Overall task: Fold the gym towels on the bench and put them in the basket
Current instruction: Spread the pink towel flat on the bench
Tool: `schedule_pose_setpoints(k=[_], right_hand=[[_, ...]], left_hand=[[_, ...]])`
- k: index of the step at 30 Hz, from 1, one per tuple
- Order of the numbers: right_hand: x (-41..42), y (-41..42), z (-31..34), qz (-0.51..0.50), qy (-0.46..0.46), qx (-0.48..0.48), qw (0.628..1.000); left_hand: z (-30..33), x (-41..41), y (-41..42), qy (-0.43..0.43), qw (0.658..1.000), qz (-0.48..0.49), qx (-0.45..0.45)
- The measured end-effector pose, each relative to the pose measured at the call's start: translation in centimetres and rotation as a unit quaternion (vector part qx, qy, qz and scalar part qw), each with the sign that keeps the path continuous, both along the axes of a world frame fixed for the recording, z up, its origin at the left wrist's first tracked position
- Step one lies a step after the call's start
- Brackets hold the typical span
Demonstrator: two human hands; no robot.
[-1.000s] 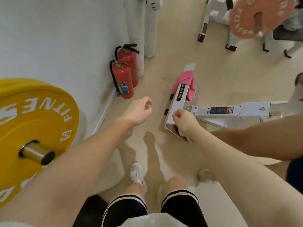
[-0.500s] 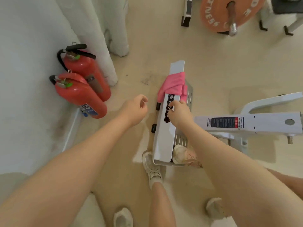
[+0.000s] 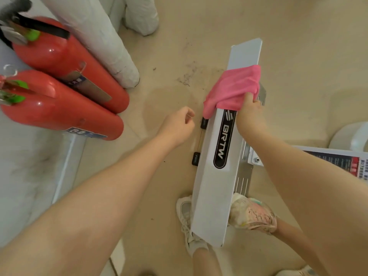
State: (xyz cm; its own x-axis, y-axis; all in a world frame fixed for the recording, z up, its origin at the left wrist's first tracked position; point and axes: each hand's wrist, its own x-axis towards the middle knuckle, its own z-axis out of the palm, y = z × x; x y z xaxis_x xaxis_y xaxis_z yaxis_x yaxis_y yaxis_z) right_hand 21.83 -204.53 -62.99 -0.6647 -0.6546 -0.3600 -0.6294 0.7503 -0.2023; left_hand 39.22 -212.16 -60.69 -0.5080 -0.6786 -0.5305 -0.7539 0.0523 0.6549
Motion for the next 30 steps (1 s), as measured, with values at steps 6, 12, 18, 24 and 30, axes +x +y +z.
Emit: schedule_pose_setpoints(k=[6,12,18,24,30], right_hand=[[0.4,-0.4,3.6,0.055,0.031,0.000,0.998],[8.2,1.6,12.5,0.120,-0.078,-0.067,0.987],[18.4,7.3,22.9,0.093,-0.167,-0.118,0.974],[28.3,12.9,34.4,0.180,-0.237,-0.098,0.950],[35.8,17.3,41.2,0.225,-0.304,-0.077,0.923]], left_hand=[[2.4,2.0,0.8,-0.018,1.000,0.000,0.015],[10.5,7.5,3.5,-0.005,1.000,0.019,-0.003],[20.6,16.7,9.4,0.035,0.999,0.028,-0.007],[31.6,25.2,17.4,0.104,0.993,0.033,0.048],[37.5,32.3,23.1,0.071,0.997,0.013,0.012]])
